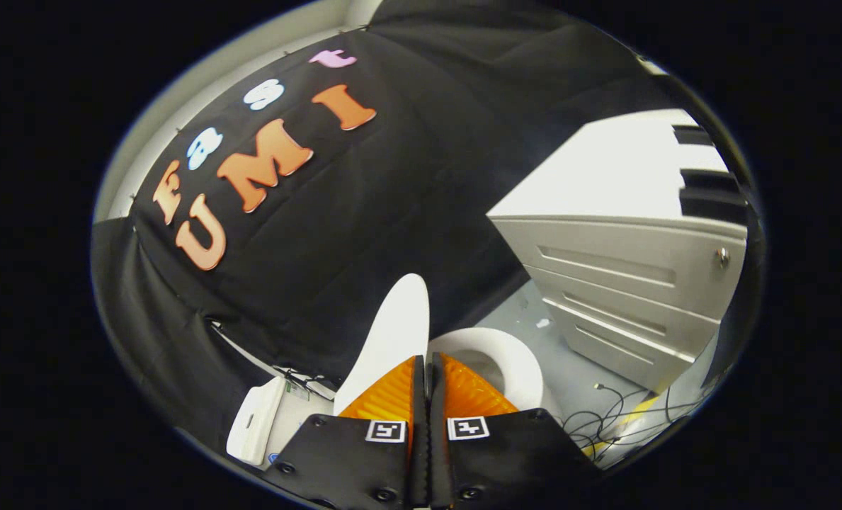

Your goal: Open the toilet lid.

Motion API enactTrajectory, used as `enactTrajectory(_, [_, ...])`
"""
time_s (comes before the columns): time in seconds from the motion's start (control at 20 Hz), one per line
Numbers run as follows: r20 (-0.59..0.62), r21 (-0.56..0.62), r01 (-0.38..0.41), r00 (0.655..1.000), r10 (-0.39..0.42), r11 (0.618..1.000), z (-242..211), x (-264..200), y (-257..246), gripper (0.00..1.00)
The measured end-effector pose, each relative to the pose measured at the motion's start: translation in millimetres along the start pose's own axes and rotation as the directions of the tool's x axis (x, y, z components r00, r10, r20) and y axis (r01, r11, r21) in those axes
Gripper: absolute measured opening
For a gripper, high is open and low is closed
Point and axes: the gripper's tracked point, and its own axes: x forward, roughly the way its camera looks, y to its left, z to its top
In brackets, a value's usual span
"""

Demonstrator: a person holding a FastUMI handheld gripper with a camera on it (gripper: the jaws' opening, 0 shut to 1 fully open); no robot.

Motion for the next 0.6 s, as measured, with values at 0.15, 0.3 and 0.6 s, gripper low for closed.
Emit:
enactTrajectory(0.15, [-0.001,-0.096,-0.048,0.999,0.048,0.994,11.2,-9.6,44.3,0.08])
enactTrajectory(0.3, [-0.004,-0.162,-0.046,0.999,0.046,0.986,16.6,-13.5,74.7,0.08])
enactTrajectory(0.6, [-0.022,-0.238,-0.051,0.999,0.047,0.97,24.5,-25.7,126.8,0.08])
